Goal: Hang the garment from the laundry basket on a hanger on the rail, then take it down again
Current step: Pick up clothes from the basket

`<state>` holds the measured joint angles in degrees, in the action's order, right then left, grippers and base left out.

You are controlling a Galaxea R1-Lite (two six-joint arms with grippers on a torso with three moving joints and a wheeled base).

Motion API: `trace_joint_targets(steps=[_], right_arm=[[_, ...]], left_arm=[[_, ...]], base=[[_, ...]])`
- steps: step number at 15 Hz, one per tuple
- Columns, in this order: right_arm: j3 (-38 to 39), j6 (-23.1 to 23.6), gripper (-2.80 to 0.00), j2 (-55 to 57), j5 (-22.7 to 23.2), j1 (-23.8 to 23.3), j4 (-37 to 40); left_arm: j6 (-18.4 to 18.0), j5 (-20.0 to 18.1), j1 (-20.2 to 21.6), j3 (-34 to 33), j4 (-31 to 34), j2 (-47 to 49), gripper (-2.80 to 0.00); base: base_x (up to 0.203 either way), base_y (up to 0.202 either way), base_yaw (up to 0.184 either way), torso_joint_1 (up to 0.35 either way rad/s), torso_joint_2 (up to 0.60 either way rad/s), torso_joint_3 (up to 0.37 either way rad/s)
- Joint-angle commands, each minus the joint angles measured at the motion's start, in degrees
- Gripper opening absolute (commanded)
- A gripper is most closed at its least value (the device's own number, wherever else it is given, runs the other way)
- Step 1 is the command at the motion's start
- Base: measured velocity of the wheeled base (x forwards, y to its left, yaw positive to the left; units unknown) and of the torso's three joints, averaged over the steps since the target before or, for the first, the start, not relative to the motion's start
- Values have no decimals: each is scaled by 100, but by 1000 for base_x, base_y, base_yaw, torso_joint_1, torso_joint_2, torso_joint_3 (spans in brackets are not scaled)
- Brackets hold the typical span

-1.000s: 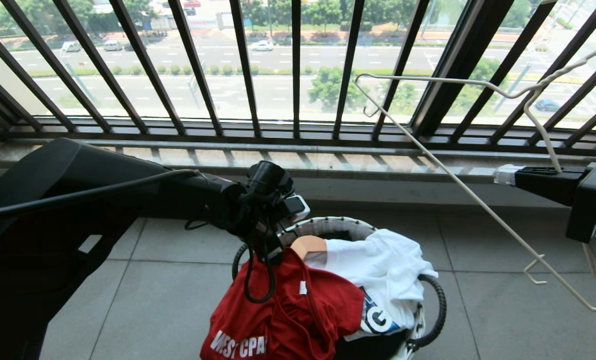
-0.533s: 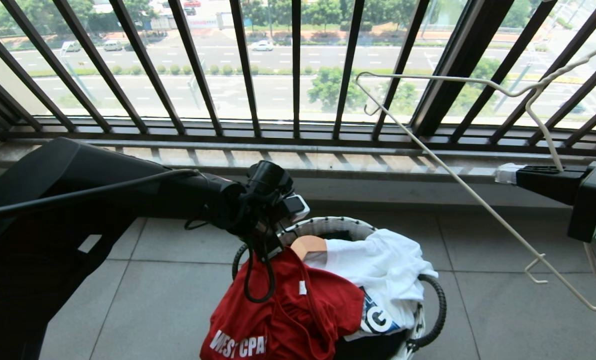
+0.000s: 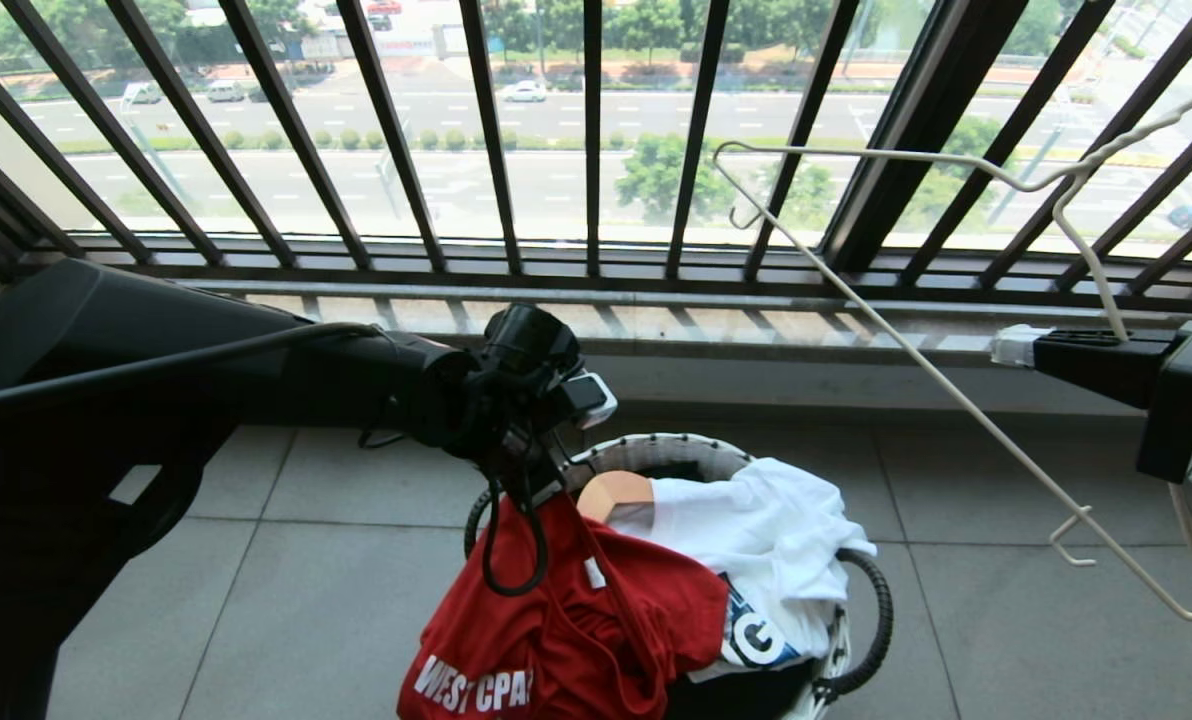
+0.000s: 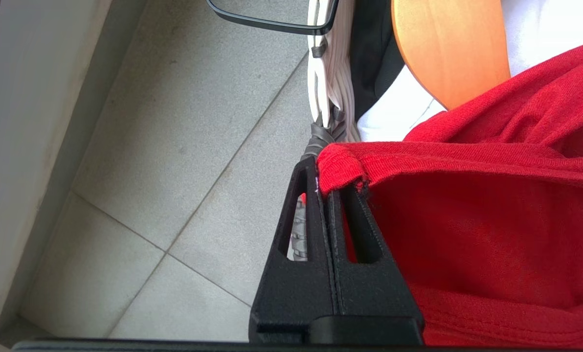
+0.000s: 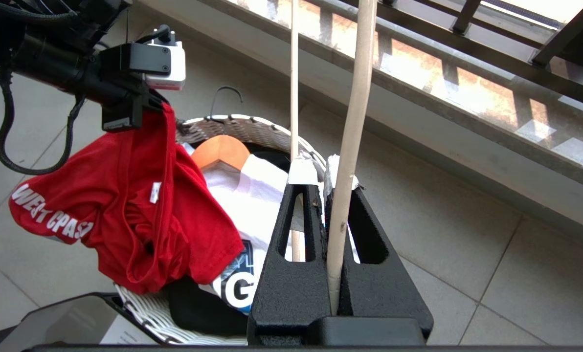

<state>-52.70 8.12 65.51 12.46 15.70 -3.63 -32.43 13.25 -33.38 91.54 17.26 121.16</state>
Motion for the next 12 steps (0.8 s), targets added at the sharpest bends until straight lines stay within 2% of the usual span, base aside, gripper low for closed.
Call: trace_joint_targets(steps=[1, 5, 6, 8, 12], right_arm=[[-3, 5, -280, -12, 11, 3, -6], [-3, 5, -280, -56, 11, 3, -6], [-3, 5, -280, -56, 11, 3, -6], [-3, 5, -280, -56, 11, 3, -6], [-3, 5, -280, -8, -7, 3, -6]], left_arm=[[147, 2, -2, 4, 6, -263, -280], [869, 2, -117, -204, 14, -803, -280], [951, -13, -156, -339, 14, -982, -280], [1085, -197, -238, -614, 8, -1380, -280], [1731, -415, -413, -1111, -9, -2100, -280]], base=[[0, 0, 0, 0, 0, 0], [0, 0, 0, 0, 0, 0], [0, 0, 0, 0, 0, 0], [0, 0, 0, 0, 0, 0], [0, 0, 0, 0, 0, 0]])
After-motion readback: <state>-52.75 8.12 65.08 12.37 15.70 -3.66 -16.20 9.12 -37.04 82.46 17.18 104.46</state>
